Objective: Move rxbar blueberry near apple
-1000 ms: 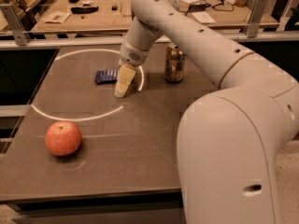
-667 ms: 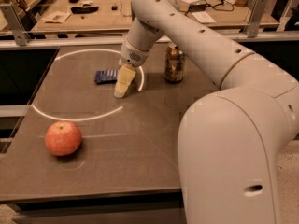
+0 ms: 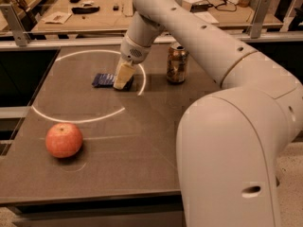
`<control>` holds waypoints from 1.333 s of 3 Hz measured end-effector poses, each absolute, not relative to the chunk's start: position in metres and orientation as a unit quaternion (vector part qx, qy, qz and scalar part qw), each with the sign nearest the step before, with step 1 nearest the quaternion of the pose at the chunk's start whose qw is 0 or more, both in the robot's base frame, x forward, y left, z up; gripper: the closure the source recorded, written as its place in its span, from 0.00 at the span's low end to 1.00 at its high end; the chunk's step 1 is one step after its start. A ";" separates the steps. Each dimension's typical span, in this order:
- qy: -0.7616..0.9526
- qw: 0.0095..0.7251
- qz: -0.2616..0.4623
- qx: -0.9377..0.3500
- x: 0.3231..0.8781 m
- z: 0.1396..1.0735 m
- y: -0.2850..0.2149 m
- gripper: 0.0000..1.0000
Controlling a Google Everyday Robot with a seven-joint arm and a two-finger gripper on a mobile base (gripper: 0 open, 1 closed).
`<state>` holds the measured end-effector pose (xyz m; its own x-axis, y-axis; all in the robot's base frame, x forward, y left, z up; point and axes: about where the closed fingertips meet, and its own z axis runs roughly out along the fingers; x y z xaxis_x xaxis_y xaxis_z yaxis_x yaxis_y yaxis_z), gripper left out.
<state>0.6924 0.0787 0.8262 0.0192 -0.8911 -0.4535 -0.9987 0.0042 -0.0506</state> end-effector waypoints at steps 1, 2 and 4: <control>0.685 0.183 0.147 -0.690 0.692 0.831 0.079 1.00; 0.680 0.188 0.164 -0.689 0.672 0.838 0.064 1.00; 0.650 0.212 0.190 -0.705 0.611 0.868 0.050 1.00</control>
Offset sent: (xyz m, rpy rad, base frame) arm -0.0539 -0.0419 0.0286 0.0809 0.0305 0.0210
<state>0.6106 0.0504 0.8681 0.0840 -0.8356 -0.5429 -0.9964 -0.0661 -0.0523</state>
